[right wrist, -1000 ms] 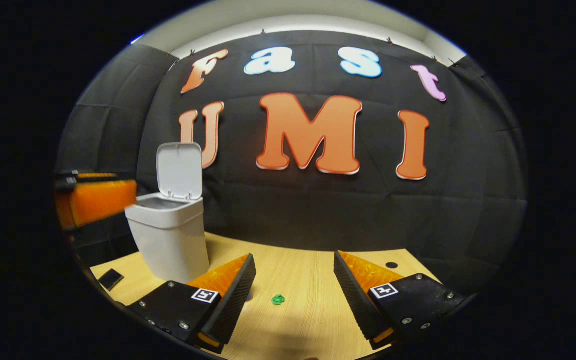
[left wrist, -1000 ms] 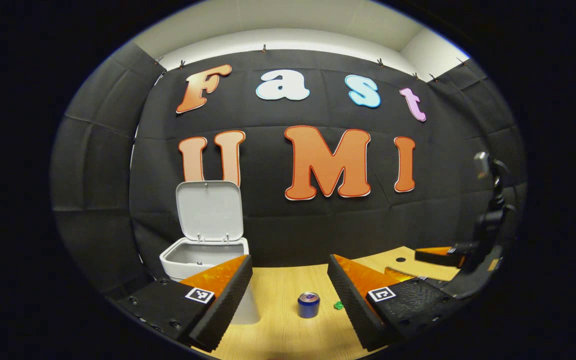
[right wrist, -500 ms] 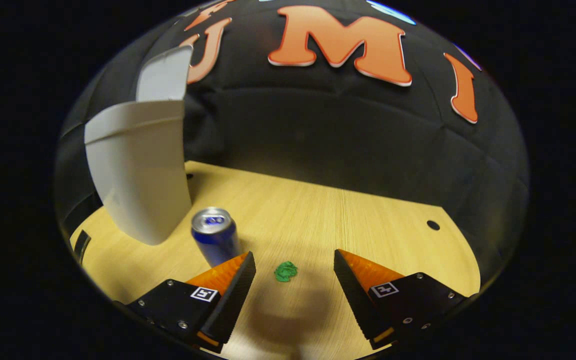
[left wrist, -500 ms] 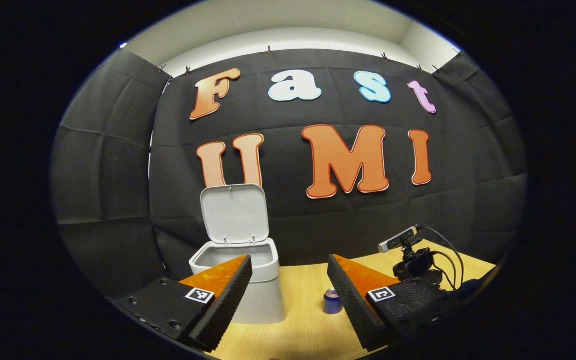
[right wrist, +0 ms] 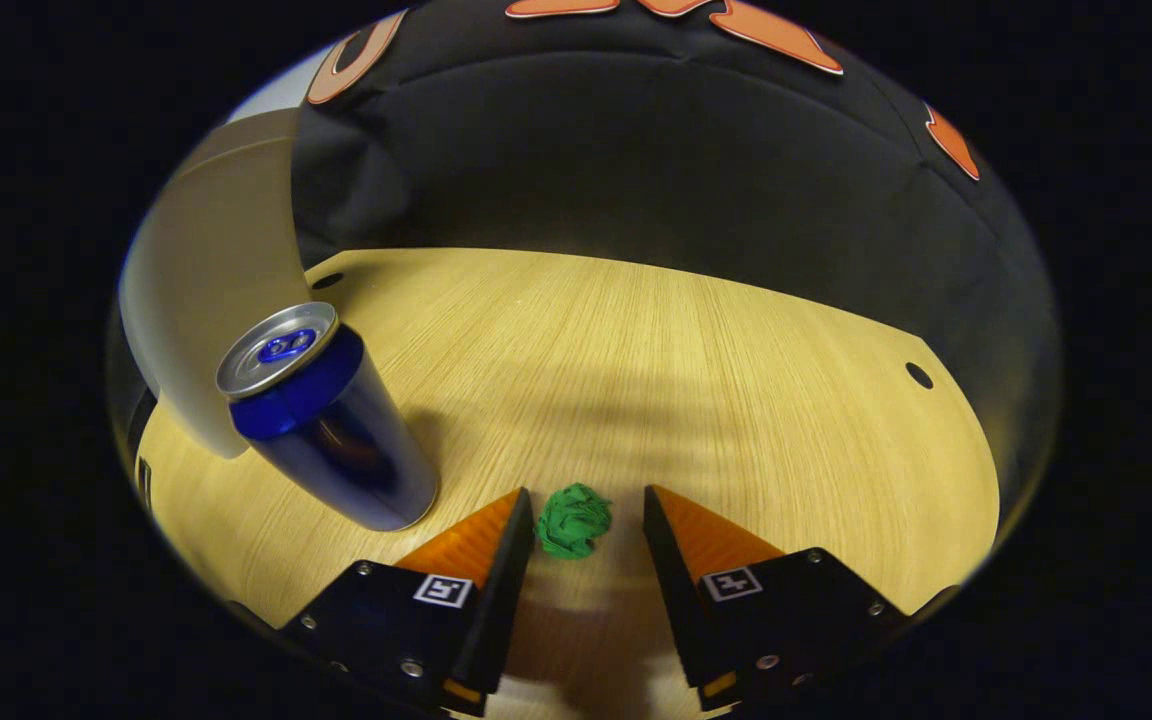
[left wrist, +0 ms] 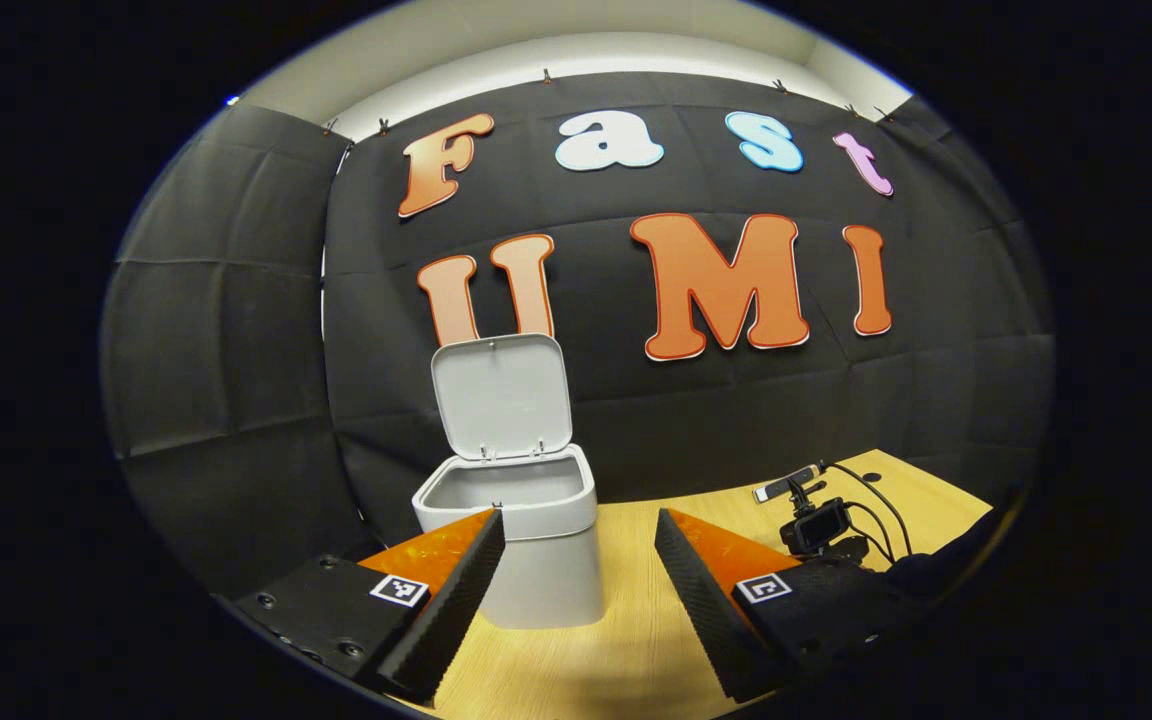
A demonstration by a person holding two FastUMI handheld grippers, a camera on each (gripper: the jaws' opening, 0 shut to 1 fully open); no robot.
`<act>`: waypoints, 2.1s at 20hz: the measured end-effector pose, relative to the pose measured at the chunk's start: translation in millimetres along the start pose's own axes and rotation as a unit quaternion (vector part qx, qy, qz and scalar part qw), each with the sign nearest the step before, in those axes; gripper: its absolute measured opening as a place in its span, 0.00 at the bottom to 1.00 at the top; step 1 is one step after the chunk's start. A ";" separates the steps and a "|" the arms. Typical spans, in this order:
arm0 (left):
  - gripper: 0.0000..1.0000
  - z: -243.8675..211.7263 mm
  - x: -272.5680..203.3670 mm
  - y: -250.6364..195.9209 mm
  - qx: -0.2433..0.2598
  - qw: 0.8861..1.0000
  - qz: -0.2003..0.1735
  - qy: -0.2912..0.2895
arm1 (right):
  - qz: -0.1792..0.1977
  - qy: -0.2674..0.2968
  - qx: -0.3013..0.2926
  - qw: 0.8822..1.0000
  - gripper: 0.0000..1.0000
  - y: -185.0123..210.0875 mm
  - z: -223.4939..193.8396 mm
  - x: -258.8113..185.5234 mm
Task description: Press the lid of the desktop garbage bin to open it, pick up the crumpled paper on the desktop and throw it into the bin, then pick up the pop can on the desktop and drop it into the bin, and finally close the garbage bin lid.
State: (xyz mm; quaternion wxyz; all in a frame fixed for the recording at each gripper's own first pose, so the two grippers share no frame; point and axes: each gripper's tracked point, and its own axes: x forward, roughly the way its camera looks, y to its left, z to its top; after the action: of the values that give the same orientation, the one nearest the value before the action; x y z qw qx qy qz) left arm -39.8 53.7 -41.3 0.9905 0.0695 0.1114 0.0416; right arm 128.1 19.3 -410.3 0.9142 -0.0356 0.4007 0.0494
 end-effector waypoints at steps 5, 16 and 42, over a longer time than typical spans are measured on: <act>0.96 4.8 4.5 -3.4 0.001 1.000 -0.014 -0.003 | 0.004 -0.007 -0.016 1.000 0.24 4.9 9.2 -19.0; 0.95 9.5 2.0 44.0 -0.045 0.998 -0.004 -0.040 | 0.123 -0.238 0.040 0.963 0.18 108.0 274.6 -174.7; 0.96 -16.8 39.9 -21.1 -0.050 0.993 -0.103 -0.040 | 0.003 -0.318 0.062 0.946 0.94 13.4 282.1 -276.3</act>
State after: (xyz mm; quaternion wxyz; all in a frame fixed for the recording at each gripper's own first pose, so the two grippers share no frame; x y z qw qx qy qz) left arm -3.5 38.9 -69.2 0.9954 0.0100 0.0757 -0.0577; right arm 146.0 45.1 -16.4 0.9944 0.0397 0.0910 0.0362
